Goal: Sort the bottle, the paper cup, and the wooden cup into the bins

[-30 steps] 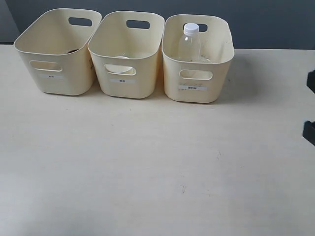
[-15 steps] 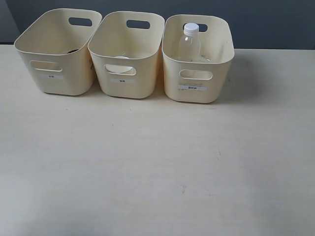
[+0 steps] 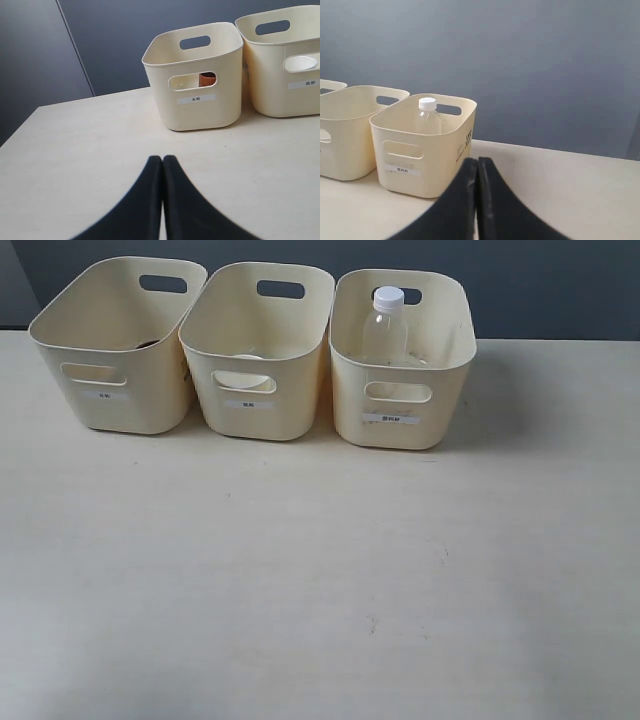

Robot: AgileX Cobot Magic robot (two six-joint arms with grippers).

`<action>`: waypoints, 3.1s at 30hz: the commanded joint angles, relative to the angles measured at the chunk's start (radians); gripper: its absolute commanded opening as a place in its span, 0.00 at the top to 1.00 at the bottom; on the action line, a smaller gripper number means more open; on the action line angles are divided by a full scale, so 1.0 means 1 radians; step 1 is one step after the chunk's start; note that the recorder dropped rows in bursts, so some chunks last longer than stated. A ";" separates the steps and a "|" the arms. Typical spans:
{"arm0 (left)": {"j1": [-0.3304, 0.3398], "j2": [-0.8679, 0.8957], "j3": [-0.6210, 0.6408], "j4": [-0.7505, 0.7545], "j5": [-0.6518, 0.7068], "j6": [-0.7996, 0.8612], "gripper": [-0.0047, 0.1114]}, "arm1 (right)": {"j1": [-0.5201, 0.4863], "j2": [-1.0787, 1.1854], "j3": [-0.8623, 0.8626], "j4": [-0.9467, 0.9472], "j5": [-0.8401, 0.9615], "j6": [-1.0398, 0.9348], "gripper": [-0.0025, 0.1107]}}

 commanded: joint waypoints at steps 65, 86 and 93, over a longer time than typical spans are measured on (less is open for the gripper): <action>-0.004 0.005 -0.005 -0.002 -0.005 -0.002 0.96 | -0.006 -0.006 0.129 -0.515 -0.143 0.545 0.98; -0.004 0.005 -0.005 -0.002 -0.005 -0.002 0.96 | -0.006 -0.006 0.129 -0.515 -0.139 0.545 0.98; -0.004 0.005 -0.005 -0.002 -0.005 -0.002 0.96 | -0.006 -0.006 0.129 -0.515 -0.139 0.545 0.98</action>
